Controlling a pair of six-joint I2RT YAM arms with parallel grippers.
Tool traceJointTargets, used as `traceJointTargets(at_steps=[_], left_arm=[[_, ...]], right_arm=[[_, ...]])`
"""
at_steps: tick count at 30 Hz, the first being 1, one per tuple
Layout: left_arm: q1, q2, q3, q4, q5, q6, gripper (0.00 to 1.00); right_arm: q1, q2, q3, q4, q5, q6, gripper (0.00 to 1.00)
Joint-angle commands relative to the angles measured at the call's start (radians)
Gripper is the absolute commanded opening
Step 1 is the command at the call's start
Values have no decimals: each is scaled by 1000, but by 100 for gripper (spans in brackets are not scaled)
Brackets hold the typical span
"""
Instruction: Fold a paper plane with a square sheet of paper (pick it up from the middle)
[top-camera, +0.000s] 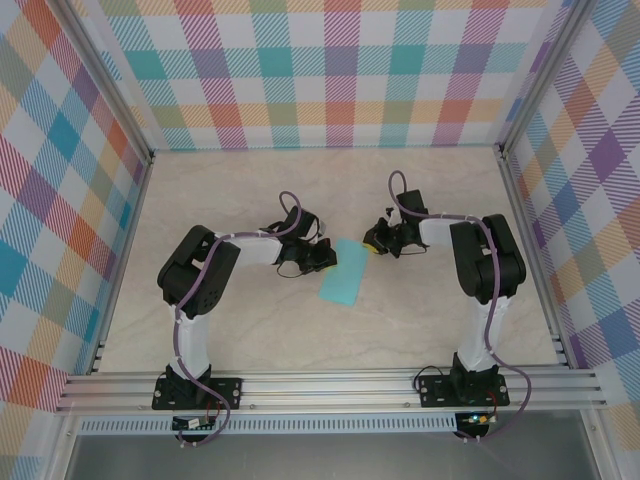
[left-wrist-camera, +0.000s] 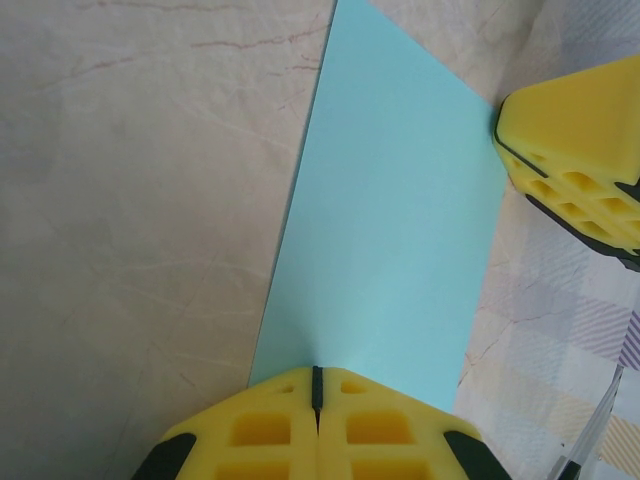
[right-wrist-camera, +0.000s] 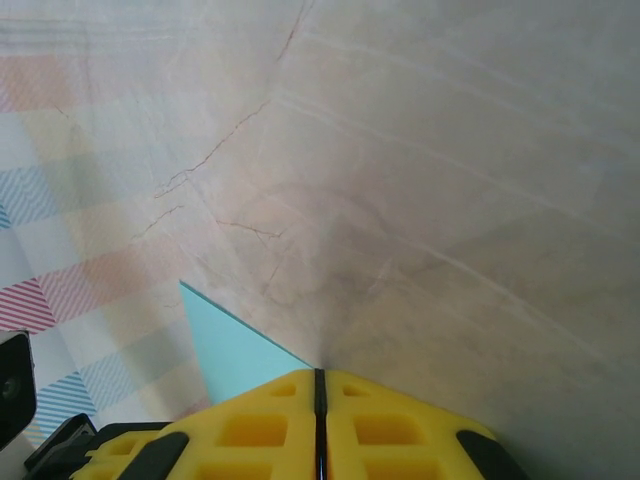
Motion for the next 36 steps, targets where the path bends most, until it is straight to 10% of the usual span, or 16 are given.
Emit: traceJointTargets(at_steps=[1, 23, 36], left_arm=[[-19, 73, -61, -165, -94, 22, 0], [-19, 76, -75, -152, -90, 17, 0], [-18, 75, -80, -143, -92, 13, 0]], right_arm=[[-5, 23, -25, -24, 44, -2, 9], [-12, 37, -2, -39, 30, -7, 9], [-9, -204, -70, -19, -99, 4, 10]])
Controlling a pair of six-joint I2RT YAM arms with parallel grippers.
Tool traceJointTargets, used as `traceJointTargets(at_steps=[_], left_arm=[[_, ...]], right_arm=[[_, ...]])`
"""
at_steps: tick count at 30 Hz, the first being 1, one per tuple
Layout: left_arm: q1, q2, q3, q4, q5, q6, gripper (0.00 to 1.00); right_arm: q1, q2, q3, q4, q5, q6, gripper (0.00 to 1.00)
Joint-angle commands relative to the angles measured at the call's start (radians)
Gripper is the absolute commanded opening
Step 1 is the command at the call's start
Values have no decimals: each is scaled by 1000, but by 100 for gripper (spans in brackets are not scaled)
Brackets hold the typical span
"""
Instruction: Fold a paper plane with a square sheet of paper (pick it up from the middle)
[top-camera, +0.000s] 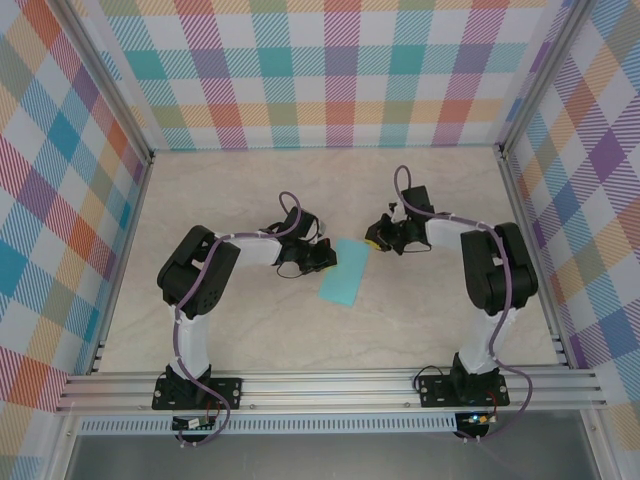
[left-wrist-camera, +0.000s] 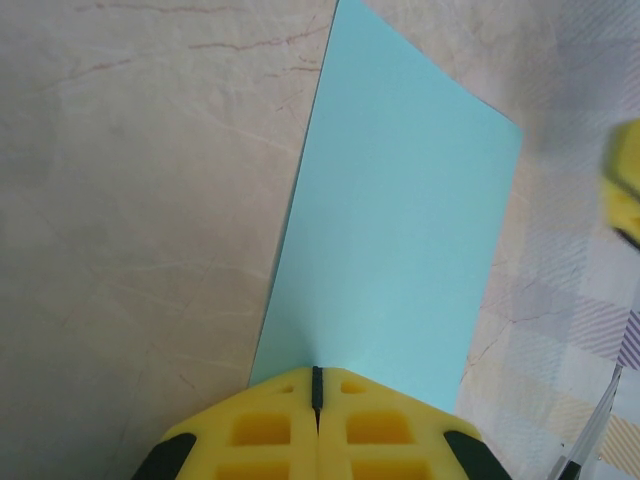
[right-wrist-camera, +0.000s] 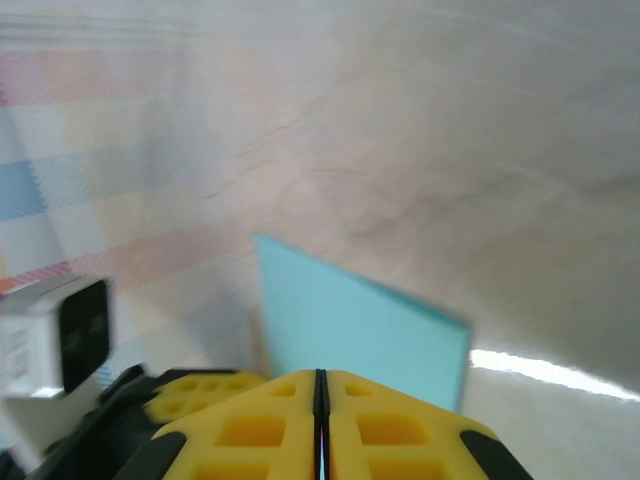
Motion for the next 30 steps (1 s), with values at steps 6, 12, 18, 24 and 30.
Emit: traceJointTargets(at_steps=[6, 12, 18, 24, 30], left_arm=[[-19, 83, -67, -161, -90, 11, 0], [-19, 80, -67, -173, -93, 18, 0], [-18, 81, -67, -172, -91, 18, 0], [-19, 78, -71, -172, -91, 18, 0], [-19, 78, -69, -170, -89, 17, 0]], right_arm=[[51, -121, -196, 141, -86, 97, 11], [145, -132, -277, 175, -42, 122, 10], [188, -111, -331, 167, 7, 115, 10], [189, -131, -347, 133, 13, 91, 10], [202, -237, -349, 105, -25, 83, 11]])
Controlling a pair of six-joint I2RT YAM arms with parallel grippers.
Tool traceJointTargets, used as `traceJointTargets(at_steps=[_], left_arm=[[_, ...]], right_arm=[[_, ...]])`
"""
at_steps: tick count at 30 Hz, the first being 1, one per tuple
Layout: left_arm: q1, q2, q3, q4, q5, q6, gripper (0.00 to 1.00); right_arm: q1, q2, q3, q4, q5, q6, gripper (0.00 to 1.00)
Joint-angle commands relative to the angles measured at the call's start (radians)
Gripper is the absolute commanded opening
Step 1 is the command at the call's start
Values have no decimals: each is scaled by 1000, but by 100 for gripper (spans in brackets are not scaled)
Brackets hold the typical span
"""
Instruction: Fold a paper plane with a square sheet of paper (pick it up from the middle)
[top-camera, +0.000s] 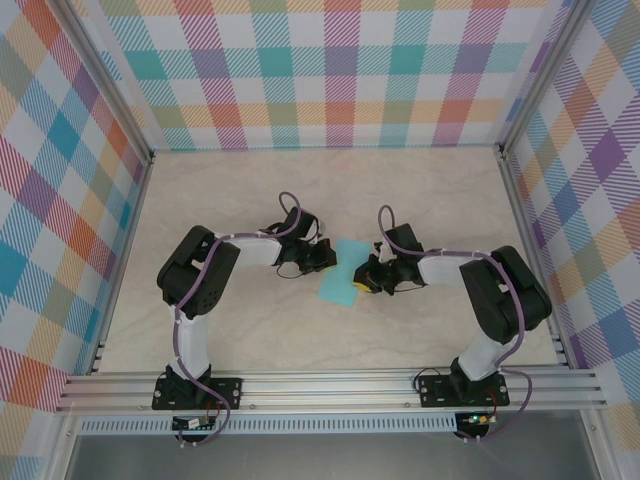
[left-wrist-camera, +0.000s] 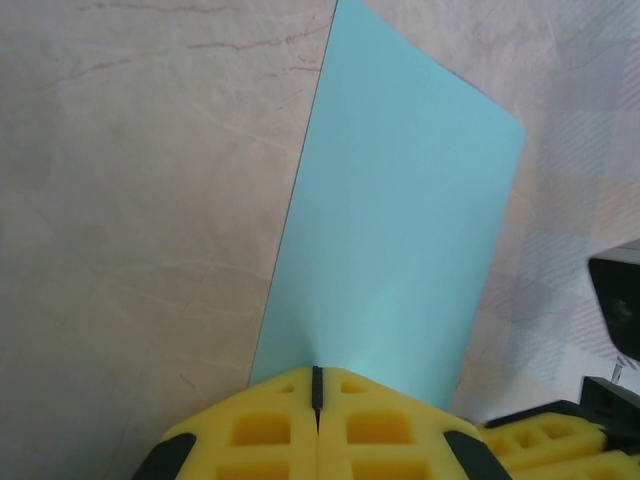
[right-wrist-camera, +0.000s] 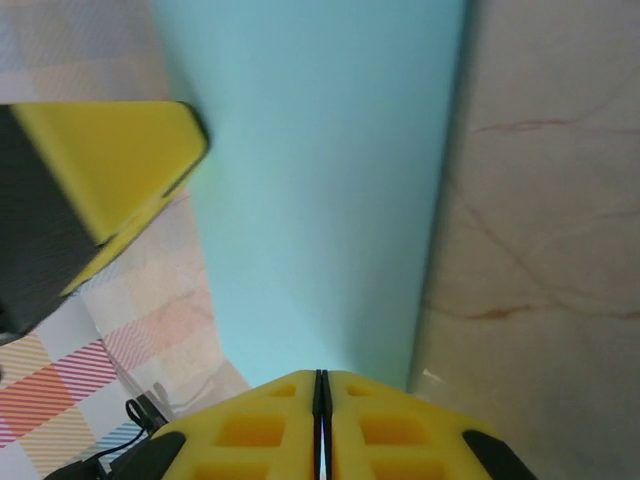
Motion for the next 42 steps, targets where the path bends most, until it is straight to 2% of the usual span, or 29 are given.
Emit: traceJointTargets(at_steps=[1, 7, 15, 24, 34, 39, 42], left_arm=[[-19, 82, -66, -172, -89, 18, 0], [-19, 85, -67, -169, -87, 18, 0], [-19, 84, -72, -164, -87, 17, 0], [-19, 80, -74, -164, -84, 18, 0], [-18, 82, -70, -167, -85, 19, 0], [-18, 88, -68, -167, -80, 20, 0], [-19, 89, -66, -169, -80, 23, 0]], right_arm=[[19, -65, -10, -17, -28, -19, 12], [65, -54, -55, 32, -14, 25, 12], [111, 42, -91, 74, 3, 52, 11], [121, -88, -85, -7, 27, 36, 13], [158, -12, -121, 12, 47, 51, 11], [153, -101, -40, -137, 121, -14, 12], [91, -139, 41, -197, 151, -63, 12]])
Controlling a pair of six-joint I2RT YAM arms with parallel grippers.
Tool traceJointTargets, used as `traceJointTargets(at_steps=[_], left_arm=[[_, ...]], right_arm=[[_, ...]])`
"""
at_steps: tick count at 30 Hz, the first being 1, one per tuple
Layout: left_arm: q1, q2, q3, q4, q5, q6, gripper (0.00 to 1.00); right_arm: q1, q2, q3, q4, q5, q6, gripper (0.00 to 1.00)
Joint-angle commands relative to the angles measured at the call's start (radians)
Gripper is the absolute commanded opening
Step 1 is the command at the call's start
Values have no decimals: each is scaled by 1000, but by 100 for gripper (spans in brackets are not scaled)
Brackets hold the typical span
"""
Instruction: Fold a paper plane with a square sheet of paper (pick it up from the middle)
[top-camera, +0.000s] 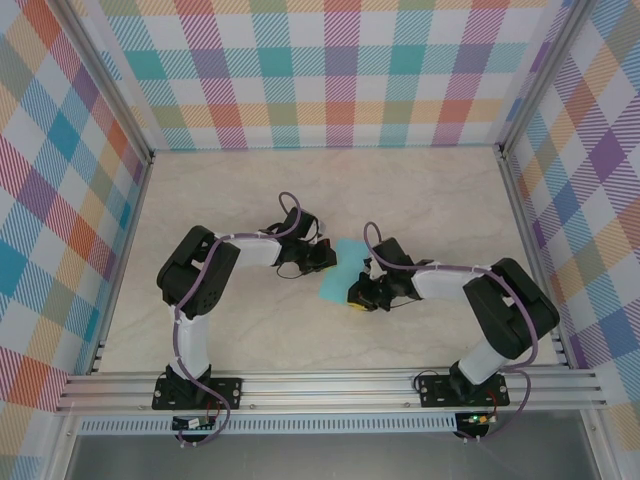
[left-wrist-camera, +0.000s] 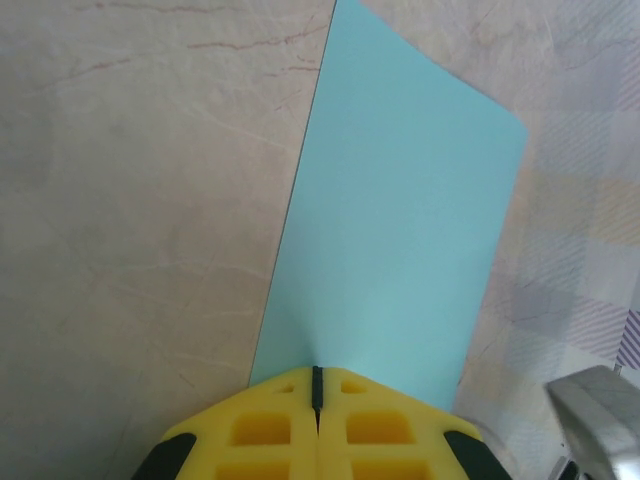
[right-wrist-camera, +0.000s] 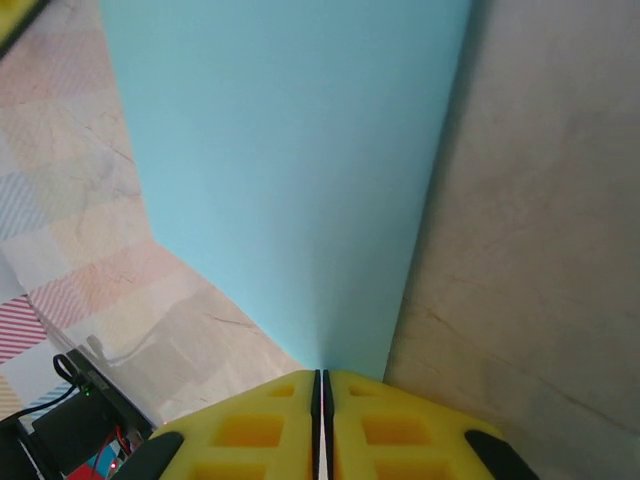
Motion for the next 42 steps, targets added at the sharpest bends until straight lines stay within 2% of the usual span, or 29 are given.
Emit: traceJointTargets(at_steps=[1, 6, 9, 14, 24, 28, 34, 38, 42], left_arm=[[-19, 91, -59, -176, -80, 21, 0], [-19, 92, -57, -178, -75, 23, 0], [-19, 92, -53, -187, -75, 26, 0], [-19, 100, -43, -193, -72, 31, 0], [-19, 101, -45, -193, -69, 32, 0], [-19, 96, -47, -190, -65, 31, 0], [-20, 43, -50, -162, -24, 7, 0], [-20, -39, -41, -160, -17, -16, 1], [-19, -110, -35, -177, -31, -26, 7]], right_arm=[[-81, -55, 99, -82, 43, -68, 12], [-255, 38, 194, -15, -29, -77, 13], [-305, 134, 280, -7, -62, -86, 12], [-333, 283, 384, -9, -101, -98, 11], [-335, 403, 385, -28, -54, -107, 11], [-336, 377, 395, -65, -48, -129, 11], [-333, 248, 432, -171, -84, -164, 16], [-312, 156, 338, -186, -59, -124, 23], [-256, 99, 248, -150, -59, -75, 28]])
